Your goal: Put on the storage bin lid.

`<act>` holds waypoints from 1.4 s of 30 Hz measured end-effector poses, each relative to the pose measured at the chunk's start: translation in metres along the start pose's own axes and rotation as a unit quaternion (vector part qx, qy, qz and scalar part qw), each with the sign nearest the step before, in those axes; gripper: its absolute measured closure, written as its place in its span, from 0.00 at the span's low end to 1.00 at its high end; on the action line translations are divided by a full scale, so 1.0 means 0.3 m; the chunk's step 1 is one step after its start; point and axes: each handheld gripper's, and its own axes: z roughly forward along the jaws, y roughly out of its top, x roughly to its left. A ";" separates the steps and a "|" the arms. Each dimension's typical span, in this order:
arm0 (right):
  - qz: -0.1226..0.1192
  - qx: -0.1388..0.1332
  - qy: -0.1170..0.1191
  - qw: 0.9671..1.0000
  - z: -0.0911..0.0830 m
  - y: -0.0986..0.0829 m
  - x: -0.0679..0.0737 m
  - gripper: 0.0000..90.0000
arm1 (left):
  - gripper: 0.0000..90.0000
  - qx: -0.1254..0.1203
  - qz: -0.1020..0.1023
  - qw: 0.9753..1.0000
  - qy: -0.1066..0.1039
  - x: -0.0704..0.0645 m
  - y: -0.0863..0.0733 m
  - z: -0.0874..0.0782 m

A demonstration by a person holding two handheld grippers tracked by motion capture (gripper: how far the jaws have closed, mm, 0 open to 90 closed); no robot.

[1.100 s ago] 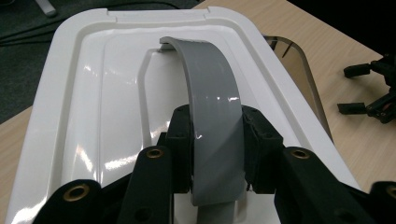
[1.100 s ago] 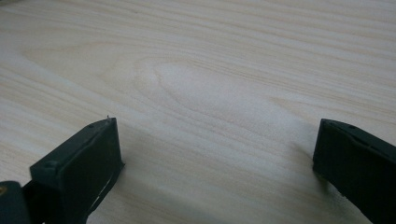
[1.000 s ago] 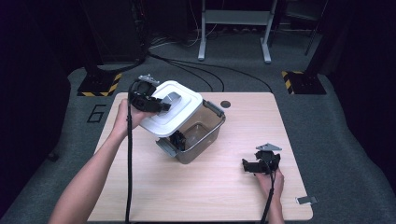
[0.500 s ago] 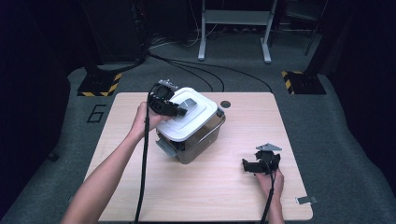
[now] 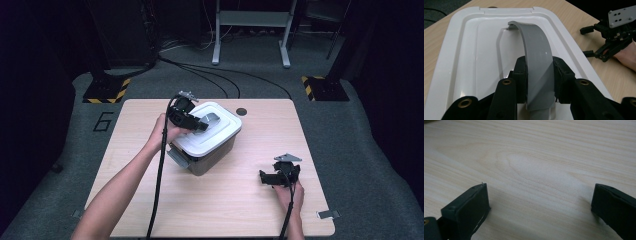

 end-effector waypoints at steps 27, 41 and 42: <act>0.002 -0.001 0.000 1.000 0.000 0.000 0.002 0.01 | 0.16 -0.004 -0.025 0.997 0.075 0.005 -0.091 -0.134; 0.002 -0.001 -0.001 1.000 0.000 0.000 0.002 0.01 | 0.11 -0.006 -0.039 0.991 0.127 0.038 -0.266 -0.258; 0.002 -0.001 -0.002 1.000 0.000 0.000 0.002 0.01 | 0.10 -0.006 -0.041 0.990 0.132 0.042 -0.285 -0.266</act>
